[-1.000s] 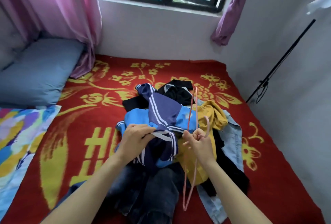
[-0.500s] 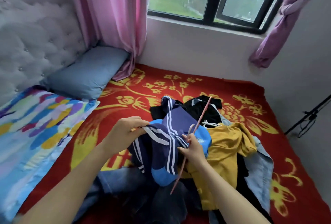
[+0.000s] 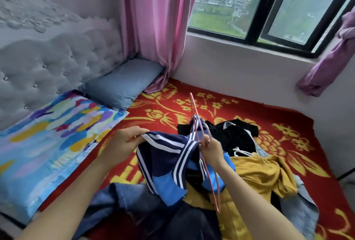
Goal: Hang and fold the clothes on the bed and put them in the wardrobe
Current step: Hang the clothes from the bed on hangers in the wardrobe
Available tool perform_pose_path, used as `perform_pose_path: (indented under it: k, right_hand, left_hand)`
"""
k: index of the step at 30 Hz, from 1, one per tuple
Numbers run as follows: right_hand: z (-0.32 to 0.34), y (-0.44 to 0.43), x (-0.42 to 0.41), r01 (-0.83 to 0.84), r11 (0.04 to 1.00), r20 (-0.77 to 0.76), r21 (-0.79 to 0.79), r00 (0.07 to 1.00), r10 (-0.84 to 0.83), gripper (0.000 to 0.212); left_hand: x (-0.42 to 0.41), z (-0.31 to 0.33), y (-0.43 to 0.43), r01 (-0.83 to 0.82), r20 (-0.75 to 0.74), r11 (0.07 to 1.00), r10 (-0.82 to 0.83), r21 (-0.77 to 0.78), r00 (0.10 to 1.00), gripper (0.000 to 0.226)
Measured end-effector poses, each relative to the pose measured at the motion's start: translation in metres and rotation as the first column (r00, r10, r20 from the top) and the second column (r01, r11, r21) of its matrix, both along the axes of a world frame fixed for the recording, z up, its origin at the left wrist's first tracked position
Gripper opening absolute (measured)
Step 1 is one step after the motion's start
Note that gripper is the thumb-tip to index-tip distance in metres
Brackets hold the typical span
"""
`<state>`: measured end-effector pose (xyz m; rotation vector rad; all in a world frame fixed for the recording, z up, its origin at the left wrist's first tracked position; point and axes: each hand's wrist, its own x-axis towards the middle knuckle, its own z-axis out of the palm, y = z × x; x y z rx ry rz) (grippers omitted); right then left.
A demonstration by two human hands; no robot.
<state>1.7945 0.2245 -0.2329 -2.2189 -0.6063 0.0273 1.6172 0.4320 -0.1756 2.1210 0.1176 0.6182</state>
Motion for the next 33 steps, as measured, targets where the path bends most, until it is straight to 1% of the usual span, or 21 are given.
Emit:
perform_pose_path:
  k: [3,6,9,10,12,14,17,19,21,23,24,26,27,29,31,33]
  right_hand:
    - [0.043,-0.014,0.018,0.043,0.983,0.07,0.178,0.996,-0.056,0.054]
    - [0.091,-0.024,0.027,0.006,0.942,0.12,0.336,0.992,-0.049,0.05]
    - [0.131,-0.031,0.024,-0.028,0.894,0.19,0.447,0.98,-0.064,0.048]
    - [0.143,-0.032,0.02,-0.071,0.867,0.224,0.494,0.973,-0.048,0.05]
    - [0.163,-0.036,0.008,-0.16,0.783,0.247,0.601,0.969,0.009,0.053]
    - [0.18,-0.038,-0.002,-0.173,0.749,0.243,0.64,0.97,0.016,0.052]
    - [0.196,-0.038,-0.012,-0.138,0.706,0.182,0.694,0.983,0.013,0.05]
    - [0.197,-0.037,-0.015,-0.108,0.72,0.139,0.686,0.99,0.016,0.049]
    - [0.188,-0.033,-0.016,-0.114,0.75,0.102,0.651,0.993,0.063,0.049]
    - [0.168,-0.024,-0.016,-0.12,0.79,0.041,0.601,0.992,0.119,0.051]
    - [0.155,-0.02,-0.015,-0.094,0.81,-0.016,0.579,0.992,0.127,0.052]
    - [0.126,-0.012,-0.014,-0.015,0.855,-0.159,0.519,0.981,0.114,0.053]
    - [0.111,-0.009,-0.014,0.02,0.877,-0.226,0.479,0.969,0.101,0.053]
    - [0.084,-0.003,-0.015,0.051,0.91,-0.326,0.412,0.941,0.094,0.052]
    - [0.065,0.003,-0.016,0.047,0.931,-0.374,0.361,0.922,0.098,0.052]
    - [0.055,0.009,-0.018,0.031,0.948,-0.397,0.318,0.912,0.103,0.052]
  left_hand:
    - [0.004,0.009,0.006,-0.065,0.032,0.998,0.065,0.006,0.997,0.033]
    - [0.018,0.03,0.006,-0.111,0.118,0.994,0.109,0.011,0.987,0.023]
    - [0.033,0.058,0.008,-0.132,0.186,0.991,0.131,-0.005,0.974,0.022]
    - [0.037,0.069,0.01,-0.142,0.204,0.99,0.141,-0.01,0.969,0.023]
    - [0.042,0.09,0.014,-0.155,0.241,0.988,0.156,-0.023,0.958,0.026]
    - [0.045,0.109,0.019,-0.148,0.287,0.989,0.148,-0.02,0.947,0.032]
    - [0.048,0.128,0.026,-0.123,0.34,0.992,0.12,-0.012,0.933,0.035]
    - [0.048,0.129,0.033,-0.131,0.35,0.991,0.115,0.022,0.93,0.037]
    - [0.049,0.117,0.042,-0.123,0.3,0.99,0.097,0.067,0.949,0.037]
    - [0.05,0.088,0.051,-0.106,0.188,0.993,0.094,0.052,0.978,0.032]
    - [0.05,0.069,0.056,-0.11,0.115,0.993,0.103,0.053,0.988,0.027]
    - [0.047,0.026,0.064,-0.153,-0.037,0.982,0.158,0.114,0.987,0.018]
    - [0.043,0.003,0.067,-0.174,-0.113,0.974,0.191,0.143,0.975,0.016]
    - [0.033,-0.039,0.07,-0.195,-0.257,0.97,0.228,0.146,0.939,0.017]
    - [0.024,-0.07,0.068,-0.225,-0.366,0.964,0.261,0.138,0.893,0.019]
    - [0.019,-0.087,0.065,-0.293,-0.44,0.945,0.326,0.143,0.837,0.022]
